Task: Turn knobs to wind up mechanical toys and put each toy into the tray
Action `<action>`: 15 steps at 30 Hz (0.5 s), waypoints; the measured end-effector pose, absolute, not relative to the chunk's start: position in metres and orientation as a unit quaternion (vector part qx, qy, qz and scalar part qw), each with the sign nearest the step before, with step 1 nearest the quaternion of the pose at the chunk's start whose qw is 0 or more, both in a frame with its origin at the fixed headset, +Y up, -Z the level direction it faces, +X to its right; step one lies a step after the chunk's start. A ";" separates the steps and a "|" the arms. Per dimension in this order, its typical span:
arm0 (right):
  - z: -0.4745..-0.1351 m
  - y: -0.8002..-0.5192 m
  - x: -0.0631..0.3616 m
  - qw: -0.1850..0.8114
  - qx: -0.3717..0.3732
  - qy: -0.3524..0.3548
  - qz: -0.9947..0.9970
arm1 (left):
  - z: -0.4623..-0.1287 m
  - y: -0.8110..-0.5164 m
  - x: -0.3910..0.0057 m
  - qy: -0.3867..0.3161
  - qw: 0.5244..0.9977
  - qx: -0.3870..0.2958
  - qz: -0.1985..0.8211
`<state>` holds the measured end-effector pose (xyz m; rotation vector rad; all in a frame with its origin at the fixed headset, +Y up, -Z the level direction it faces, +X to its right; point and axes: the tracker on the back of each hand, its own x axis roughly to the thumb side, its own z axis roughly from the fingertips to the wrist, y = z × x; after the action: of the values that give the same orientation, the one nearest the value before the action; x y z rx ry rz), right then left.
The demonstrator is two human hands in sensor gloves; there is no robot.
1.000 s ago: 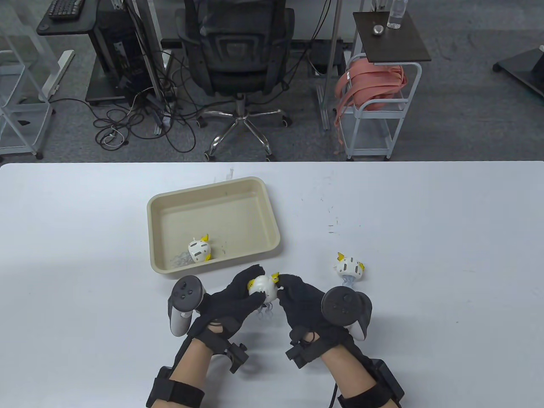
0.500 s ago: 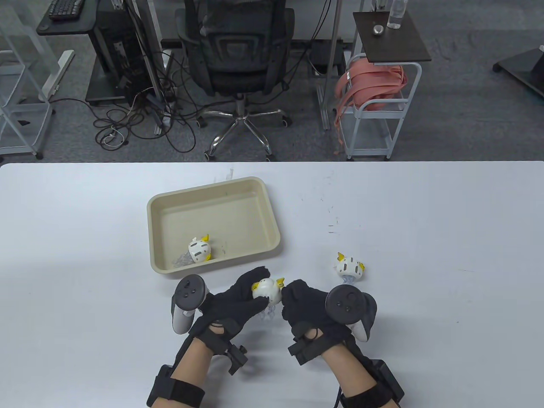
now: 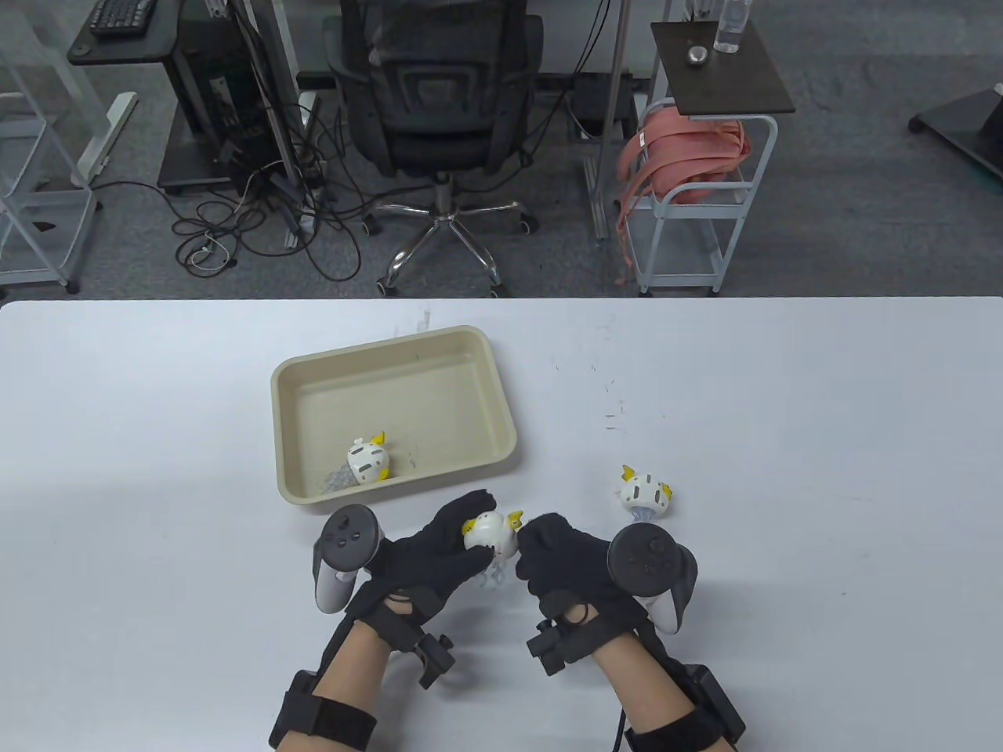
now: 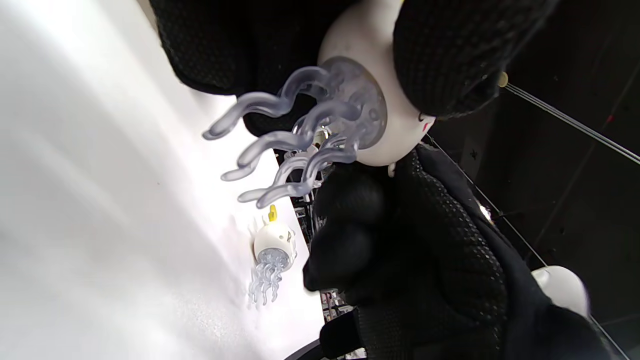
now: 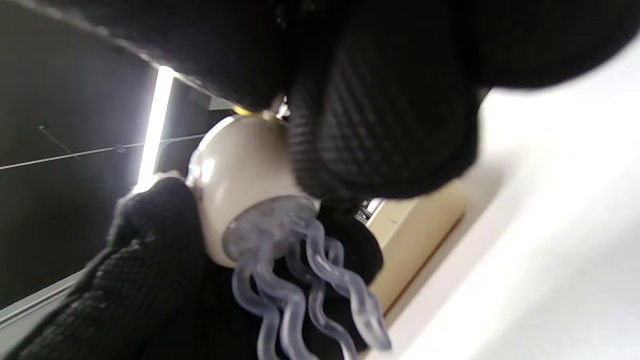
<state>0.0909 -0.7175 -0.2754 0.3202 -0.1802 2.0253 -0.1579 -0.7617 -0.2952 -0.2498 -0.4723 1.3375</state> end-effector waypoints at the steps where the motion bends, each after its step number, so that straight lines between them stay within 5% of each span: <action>1: -0.275 -0.717 0.090 0.513 0.137 -0.076 0.844 | -0.295 -0.762 -0.158 -0.215 0.754 -0.114 0.610; 15: -0.267 -0.707 0.075 0.399 0.223 -0.148 0.877 | -0.298 -0.766 -0.160 -0.195 0.706 -0.140 0.666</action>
<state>0.0746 -0.7074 -0.2671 0.5654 -0.3739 2.2192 -0.1603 -0.7656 -0.2984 -0.3101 -0.4337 1.4798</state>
